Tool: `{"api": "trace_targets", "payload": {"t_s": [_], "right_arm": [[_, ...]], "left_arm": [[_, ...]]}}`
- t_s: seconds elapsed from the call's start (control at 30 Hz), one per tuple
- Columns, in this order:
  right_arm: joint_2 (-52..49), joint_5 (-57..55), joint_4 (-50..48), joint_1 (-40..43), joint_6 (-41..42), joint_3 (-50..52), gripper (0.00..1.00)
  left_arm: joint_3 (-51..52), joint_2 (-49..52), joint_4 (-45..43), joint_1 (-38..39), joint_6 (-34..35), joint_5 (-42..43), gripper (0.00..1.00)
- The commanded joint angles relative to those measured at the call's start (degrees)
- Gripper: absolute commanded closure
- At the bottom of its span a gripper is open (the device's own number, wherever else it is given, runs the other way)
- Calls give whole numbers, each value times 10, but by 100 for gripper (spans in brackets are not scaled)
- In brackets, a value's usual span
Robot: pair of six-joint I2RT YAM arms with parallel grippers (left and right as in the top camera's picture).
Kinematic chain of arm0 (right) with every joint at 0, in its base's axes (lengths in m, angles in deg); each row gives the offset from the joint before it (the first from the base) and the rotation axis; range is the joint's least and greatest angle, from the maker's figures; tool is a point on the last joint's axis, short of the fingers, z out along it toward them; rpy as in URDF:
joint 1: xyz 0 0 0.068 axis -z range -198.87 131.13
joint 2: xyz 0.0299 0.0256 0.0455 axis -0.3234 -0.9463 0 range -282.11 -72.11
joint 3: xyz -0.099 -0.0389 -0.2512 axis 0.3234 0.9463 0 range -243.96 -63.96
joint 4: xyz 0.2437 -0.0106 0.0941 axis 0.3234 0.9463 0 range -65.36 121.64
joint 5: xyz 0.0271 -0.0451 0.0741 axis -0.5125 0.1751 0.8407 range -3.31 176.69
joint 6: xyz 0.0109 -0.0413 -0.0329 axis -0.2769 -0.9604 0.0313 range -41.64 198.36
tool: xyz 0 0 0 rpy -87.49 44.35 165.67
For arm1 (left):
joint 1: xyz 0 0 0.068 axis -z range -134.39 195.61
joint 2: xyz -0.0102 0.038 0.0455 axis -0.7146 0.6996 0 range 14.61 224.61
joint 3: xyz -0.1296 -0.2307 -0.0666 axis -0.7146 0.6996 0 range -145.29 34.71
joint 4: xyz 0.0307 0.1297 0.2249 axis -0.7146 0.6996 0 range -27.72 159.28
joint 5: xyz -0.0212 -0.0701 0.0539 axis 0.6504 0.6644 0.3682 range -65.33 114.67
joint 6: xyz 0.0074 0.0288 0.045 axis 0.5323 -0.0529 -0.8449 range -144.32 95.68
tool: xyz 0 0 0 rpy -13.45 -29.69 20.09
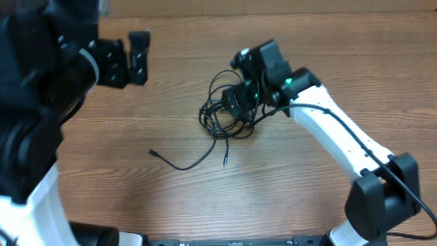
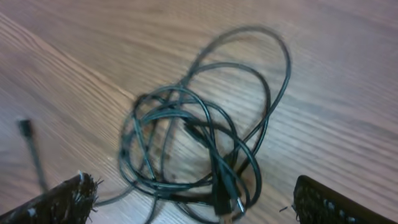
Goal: Untangle cables
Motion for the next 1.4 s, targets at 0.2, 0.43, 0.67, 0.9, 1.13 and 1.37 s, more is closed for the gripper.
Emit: {"api": "trace_targets", "payload": {"t_s": [0.2,0.43,0.67,0.9,1.13,1.37], "right_arm": [[-61,1,-119,1,-33,129,20],[-61,1,-99,1,-58,101,96],[-16,23,204,-5,-48,-208,96],[-8,30,379,-8,-38,-651,96],[-4,30,434,-8,-38,-789,96],[-4,30,447,-8,-38,-788,96]], "left_arm": [[-2,9,47,0,-1,-49,0],[-2,9,59,0,-1,-49,0],[-2,10,54,0,-2,-49,0],[-2,22,56,0,-8,-47,0],[-2,54,61,0,-147,175,0],[-2,102,98,1,-416,528,0]]}}
